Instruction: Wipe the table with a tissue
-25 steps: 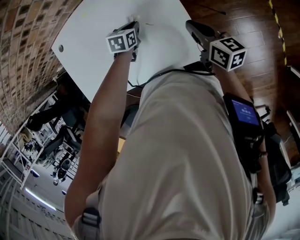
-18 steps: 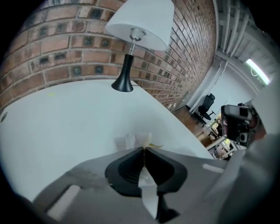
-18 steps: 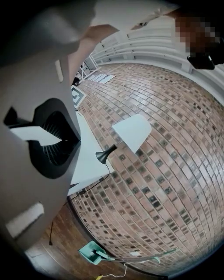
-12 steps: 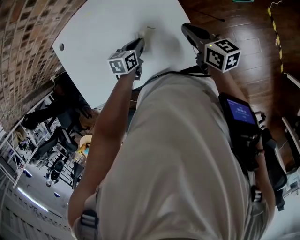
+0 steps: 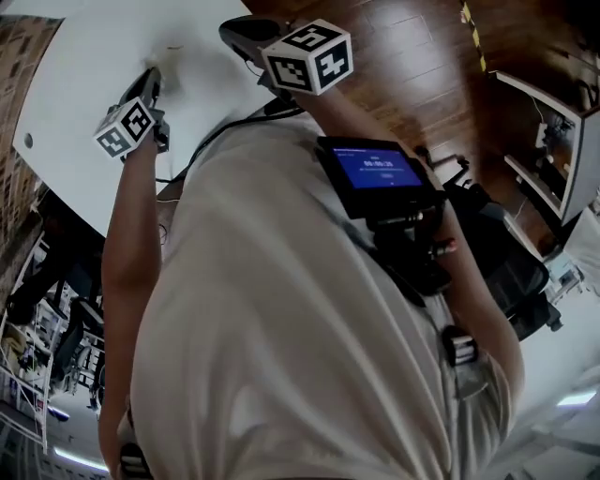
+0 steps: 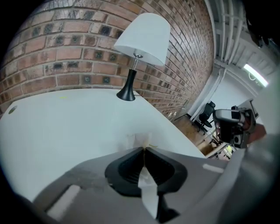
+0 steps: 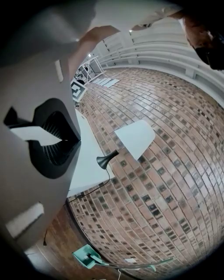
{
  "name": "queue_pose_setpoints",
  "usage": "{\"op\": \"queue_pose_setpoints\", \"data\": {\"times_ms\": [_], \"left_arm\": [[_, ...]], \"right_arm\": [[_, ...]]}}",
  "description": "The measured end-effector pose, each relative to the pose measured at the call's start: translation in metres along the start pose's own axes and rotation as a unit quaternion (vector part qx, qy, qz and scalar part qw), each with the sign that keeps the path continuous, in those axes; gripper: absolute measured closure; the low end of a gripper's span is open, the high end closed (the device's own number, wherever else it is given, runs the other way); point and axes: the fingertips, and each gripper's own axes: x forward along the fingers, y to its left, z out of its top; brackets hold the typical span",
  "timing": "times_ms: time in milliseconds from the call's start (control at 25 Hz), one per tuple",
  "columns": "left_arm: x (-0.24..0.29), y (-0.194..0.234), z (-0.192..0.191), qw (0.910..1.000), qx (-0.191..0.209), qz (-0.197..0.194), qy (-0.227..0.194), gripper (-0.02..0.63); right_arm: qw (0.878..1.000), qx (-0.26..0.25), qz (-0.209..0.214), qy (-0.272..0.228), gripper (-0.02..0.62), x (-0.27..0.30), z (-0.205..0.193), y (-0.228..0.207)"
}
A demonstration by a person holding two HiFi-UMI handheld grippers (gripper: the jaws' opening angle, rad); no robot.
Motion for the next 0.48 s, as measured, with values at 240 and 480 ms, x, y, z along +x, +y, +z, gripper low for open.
{"op": "queue_pose_setpoints", "data": {"times_ms": [240,480], "left_arm": [[0.016,0.008,0.011,1.0000,0.001,0.008,0.003,0.583],[0.037,0.021,0.015,0.9993,0.022,0.020,0.022,0.583]], "right_arm": [[1.000,0.009,-0.013,-0.007,0.588,-0.007,0.001,-0.008],[0.999,0.026,-0.029,-0.013,0.588,-0.014,-0.009,-0.019]]}}
